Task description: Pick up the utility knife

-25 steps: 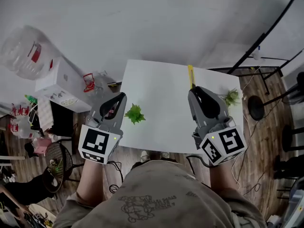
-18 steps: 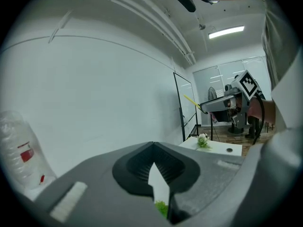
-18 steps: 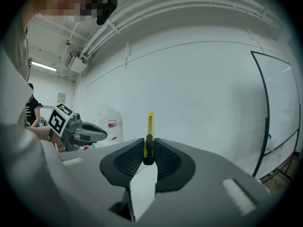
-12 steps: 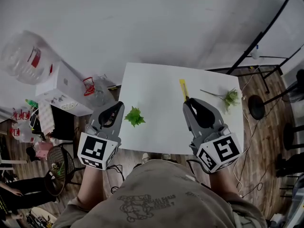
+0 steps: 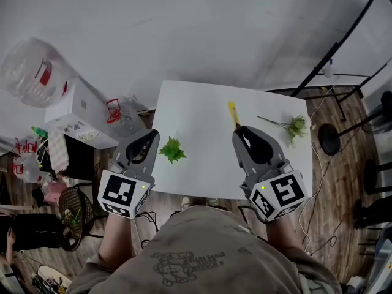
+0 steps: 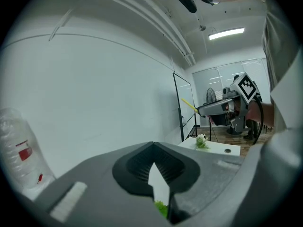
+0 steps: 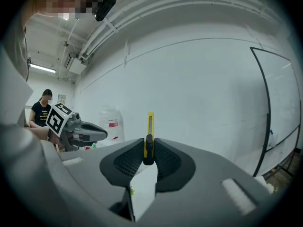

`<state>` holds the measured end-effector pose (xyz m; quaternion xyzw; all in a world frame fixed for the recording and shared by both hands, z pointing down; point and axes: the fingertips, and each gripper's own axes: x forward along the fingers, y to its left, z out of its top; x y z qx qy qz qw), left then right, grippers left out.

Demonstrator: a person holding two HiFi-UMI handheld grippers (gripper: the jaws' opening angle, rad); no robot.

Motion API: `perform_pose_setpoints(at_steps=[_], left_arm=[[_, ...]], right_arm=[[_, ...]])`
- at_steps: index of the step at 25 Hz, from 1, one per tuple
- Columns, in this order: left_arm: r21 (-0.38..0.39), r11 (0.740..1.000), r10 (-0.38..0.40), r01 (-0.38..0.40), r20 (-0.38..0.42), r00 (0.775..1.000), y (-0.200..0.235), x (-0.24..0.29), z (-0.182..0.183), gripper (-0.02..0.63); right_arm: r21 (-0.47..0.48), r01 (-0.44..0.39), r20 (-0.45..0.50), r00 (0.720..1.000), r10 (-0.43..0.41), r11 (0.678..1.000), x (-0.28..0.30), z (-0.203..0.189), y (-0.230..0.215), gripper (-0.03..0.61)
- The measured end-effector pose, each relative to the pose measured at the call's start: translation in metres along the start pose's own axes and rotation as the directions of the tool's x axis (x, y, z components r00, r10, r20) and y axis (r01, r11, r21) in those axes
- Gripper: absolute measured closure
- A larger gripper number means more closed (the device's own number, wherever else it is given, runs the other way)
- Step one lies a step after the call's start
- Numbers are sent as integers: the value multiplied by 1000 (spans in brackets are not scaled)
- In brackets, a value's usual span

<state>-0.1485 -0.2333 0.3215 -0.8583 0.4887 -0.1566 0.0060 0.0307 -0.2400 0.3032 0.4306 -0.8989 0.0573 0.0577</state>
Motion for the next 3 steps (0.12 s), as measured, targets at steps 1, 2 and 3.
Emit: perform_pose_setpoints(at_steps=[1, 2, 3], left_arm=[[-1, 1000, -1, 1, 3, 1000, 0, -1, 0, 614], [-2, 1000, -1, 1, 5, 1000, 0, -1, 0, 614], [-3, 1000, -1, 1, 7, 1000, -1, -2, 0, 614]], right_arm=[[-3, 0, 1, 1000, 0, 1000, 0, 0, 0, 489], [-5, 0, 3, 1000, 0, 1000, 0, 0, 1, 489], [-7, 0, 5, 1000, 0, 1000, 0, 1, 1, 489]])
